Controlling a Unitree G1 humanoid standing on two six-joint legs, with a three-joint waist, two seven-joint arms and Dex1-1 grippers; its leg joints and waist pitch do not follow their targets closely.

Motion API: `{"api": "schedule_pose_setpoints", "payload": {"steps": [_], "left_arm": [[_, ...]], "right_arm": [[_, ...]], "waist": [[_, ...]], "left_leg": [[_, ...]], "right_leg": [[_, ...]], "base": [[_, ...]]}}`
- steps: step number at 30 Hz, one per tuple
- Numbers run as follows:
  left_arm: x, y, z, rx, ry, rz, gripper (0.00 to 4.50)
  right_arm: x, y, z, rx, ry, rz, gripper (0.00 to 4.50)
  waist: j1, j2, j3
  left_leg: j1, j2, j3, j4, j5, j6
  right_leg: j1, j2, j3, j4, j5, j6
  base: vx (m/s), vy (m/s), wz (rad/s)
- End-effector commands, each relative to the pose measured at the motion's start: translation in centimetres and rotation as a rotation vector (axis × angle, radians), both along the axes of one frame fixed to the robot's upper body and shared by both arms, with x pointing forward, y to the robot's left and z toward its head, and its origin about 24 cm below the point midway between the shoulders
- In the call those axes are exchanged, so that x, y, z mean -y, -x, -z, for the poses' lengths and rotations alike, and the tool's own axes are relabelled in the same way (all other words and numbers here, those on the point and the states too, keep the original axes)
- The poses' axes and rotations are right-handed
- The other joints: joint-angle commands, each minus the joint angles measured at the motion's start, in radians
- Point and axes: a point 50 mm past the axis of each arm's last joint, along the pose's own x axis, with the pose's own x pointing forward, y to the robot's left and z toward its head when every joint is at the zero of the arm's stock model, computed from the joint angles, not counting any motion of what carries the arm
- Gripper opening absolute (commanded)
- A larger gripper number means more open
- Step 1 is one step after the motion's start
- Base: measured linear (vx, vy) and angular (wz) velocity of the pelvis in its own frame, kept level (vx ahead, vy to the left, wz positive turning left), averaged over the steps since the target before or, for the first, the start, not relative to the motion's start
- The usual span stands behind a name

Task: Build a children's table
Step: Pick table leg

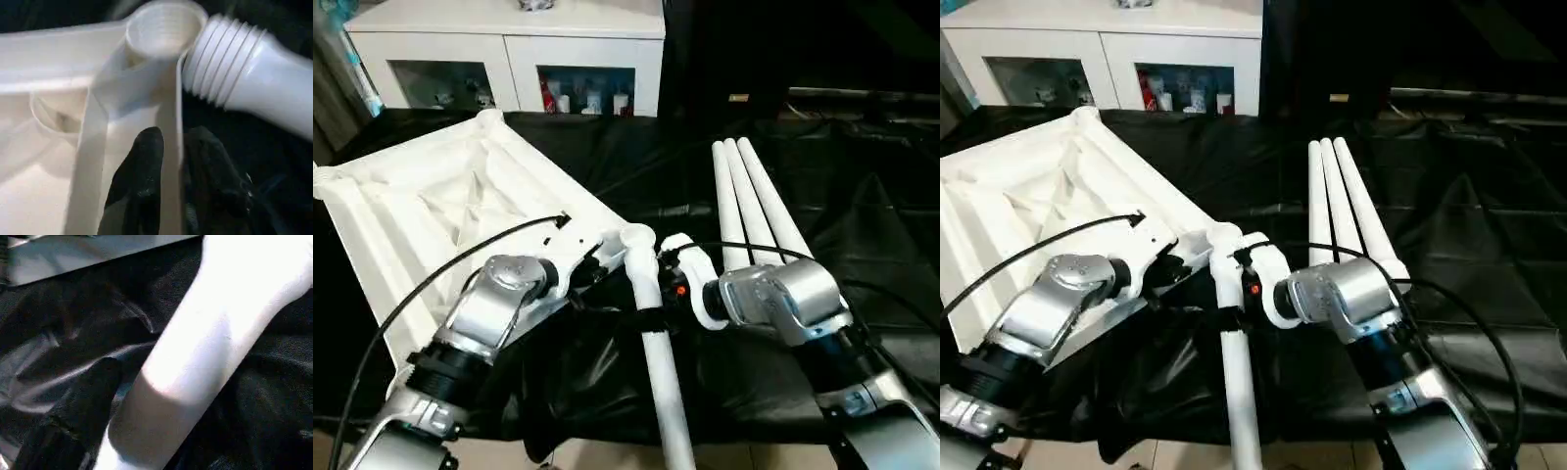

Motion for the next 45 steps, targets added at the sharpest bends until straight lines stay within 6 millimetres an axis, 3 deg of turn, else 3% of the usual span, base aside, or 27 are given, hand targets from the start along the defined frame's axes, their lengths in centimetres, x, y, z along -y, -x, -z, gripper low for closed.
{"api": "schedule_pose_setpoints", "payload": {"steps": [1,2,6,11,17,28,34,37,39,41,43,45], "left_arm": [[-0.1,-0.2,-1.6,0.023,0.027,0.01,1.39],[-0.2,-0.1,-1.8,0.022,0.029,0.013,1.52],[-0.7,0.1,-2.4,0.005,0.052,0.03,1.83],[-1.7,0.2,-3.5,-0.008,0.147,-0.007,2.34],[-2.1,0.7,-3.8,-0.02,0.201,-0.048,2.89],[-1.7,1.5,-3.8,-0.052,0.257,-0.015,3.79],[-1.4,2.1,-3.6,-0.107,0.315,0.01,4.33],[-0.8,2.5,-3.7,-0.139,0.37,0.047,4.5],[-0.3,2.5,-3.9,-0.142,0.407,0.056,4.5],[1.5,2.4,-4.3,-0.164,0.532,0.078,4.5],[2.4,2.4,-4.4,-0.186,0.586,0.088,4.5],[2.8,2.4,-4.4,-0.199,0.614,0.087,4.5]], "right_arm": [[0.3,0.2,1.4,-0.058,0.036,0.03,3.51],[0.4,0.2,1.5,-0.061,0.037,0.035,3.24],[0.6,-0.1,1.8,-0.073,0.041,0.061,2.99],[1.3,-0.6,1.5,-0.075,0.01,0.132,2.54],[1.5,-0.7,0.5,-0.094,-0.1,0.156,2.19],[2.6,-0.6,-0.6,-0.085,-0.129,0.186,1.89],[3.8,-0.4,-3.0,-0.038,-0.235,0.169,1.88],[4.0,-1.0,-4.9,-0.001,-0.352,0.196,1.88],[4.1,-1.8,-5.9,0.024,-0.424,0.242,1.88],[4.5,-4.2,-8.0,0.139,-0.601,0.428,1.87],[4.7,-5.0,-8.6,0.169,-0.665,0.499,1.87],[4.8,-5.3,-8.9,0.184,-0.697,0.531,1.87]], "waist": [[0.009,0.0,-0.06],[0.008,0.0,-0.058],[0.007,0.006,-0.058],[0.003,0.009,-0.062],[0.006,0.007,-0.065],[0.012,0.004,-0.066],[0.023,0.005,-0.066],[0.026,0.005,-0.067],[0.025,0.008,-0.067],[0.023,0.011,-0.067],[0.026,0.008,-0.068],[0.027,0.011,-0.069]], "left_leg": [[-0.001,0.028,-0.01,-0.073,-0.166,-0.031],[0.0,0.026,-0.01,-0.074,-0.18,-0.031],[0.004,0.025,-0.012,-0.075,-0.197,-0.035],[0.002,0.023,-0.011,-0.074,-0.18,-0.042],[0.001,0.024,-0.011,-0.074,-0.156,-0.033],[0.001,0.025,-0.009,-0.074,-0.125,-0.026],[0.002,0.023,-0.006,-0.073,-0.121,-0.025],[0.001,0.023,-0.006,-0.072,-0.114,-0.021],[0.002,0.023,-0.006,-0.072,-0.119,-0.022],[0.005,0.022,-0.002,-0.071,-0.127,-0.031],[0.008,0.021,-0.002,-0.071,-0.137,-0.04],[0.007,0.022,-0.003,-0.072,-0.117,-0.032]], "right_leg": [[0.059,-0.07,0.052,-0.087,-0.267,-0.16],[0.058,-0.069,0.052,-0.092,-0.305,-0.147],[0.055,-0.067,0.053,-0.097,-0.35,-0.122],[0.058,-0.063,0.052,-0.088,-0.264,-0.157],[0.062,-0.062,0.051,-0.084,-0.226,-0.162],[0.063,-0.061,0.051,-0.082,-0.2,-0.163],[0.063,-0.06,0.053,-0.084,-0.214,-0.141],[0.061,-0.06,0.052,-0.084,-0.204,-0.153],[0.059,-0.059,0.051,-0.084,-0.209,-0.158],[0.055,-0.063,0.052,-0.089,-0.232,-0.17],[0.054,-0.064,0.05,-0.091,-0.262,-0.166],[0.055,-0.056,0.049,-0.084,-0.193,-0.167]], "base": [[0.0,0.0,0.0],[0.0,0.0,0.0],[0.0,0.0,0.0],[0.0,0.0,0.0],[0.0,0.0,0.0],[0.0,0.0,0.0],[0.0,0.0,0.0],[0.0,0.0,0.0],[0.0,0.0,0.0],[0.0,0.0,0.0],[0.0,0.0,0.0],[0.0,0.0,0.0]]}}
